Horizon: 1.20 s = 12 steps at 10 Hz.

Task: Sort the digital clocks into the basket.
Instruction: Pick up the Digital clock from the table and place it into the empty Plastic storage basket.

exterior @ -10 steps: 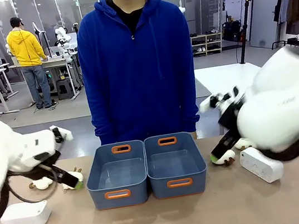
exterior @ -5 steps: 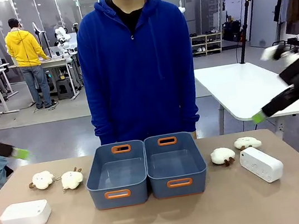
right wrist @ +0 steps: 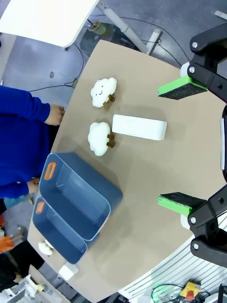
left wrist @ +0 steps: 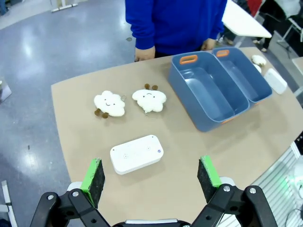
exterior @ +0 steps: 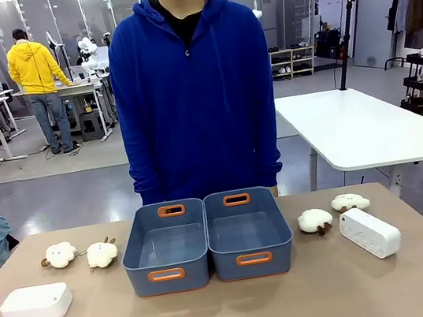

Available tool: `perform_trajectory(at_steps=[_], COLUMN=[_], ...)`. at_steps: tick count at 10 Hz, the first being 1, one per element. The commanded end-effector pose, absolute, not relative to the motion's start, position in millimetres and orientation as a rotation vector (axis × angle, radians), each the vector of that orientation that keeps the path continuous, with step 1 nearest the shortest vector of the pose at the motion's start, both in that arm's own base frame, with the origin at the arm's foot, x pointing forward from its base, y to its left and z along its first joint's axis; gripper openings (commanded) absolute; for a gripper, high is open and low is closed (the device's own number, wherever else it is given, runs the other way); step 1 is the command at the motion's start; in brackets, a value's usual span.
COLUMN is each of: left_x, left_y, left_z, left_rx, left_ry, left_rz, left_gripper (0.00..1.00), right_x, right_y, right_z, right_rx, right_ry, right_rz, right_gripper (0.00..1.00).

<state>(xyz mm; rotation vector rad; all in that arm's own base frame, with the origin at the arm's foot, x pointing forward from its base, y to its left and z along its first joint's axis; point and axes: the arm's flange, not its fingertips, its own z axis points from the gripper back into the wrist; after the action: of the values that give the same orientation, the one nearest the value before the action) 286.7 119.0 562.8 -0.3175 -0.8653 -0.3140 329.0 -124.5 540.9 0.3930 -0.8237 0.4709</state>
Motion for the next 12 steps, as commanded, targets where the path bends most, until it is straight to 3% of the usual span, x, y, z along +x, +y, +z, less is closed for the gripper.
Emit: perform_trajectory(at_steps=[1, 12], left_x=[291.8, 291.8], left_y=[111.9, 111.9], left_z=[560.1, 560.1], left_rx=[-0.328, -0.328], left_ry=[-0.853, -0.853], left_rz=[-0.335, -0.335], left_gripper=[1.0, 1.0], right_x=[330.1, 330.1], right_y=[-119.4, -119.4], right_z=[542.9, 542.9], right_rx=[0.38, 0.38], right_ry=[-0.821, -0.821], right_rz=[0.488, 0.488], right_gripper=[1.0, 1.0])
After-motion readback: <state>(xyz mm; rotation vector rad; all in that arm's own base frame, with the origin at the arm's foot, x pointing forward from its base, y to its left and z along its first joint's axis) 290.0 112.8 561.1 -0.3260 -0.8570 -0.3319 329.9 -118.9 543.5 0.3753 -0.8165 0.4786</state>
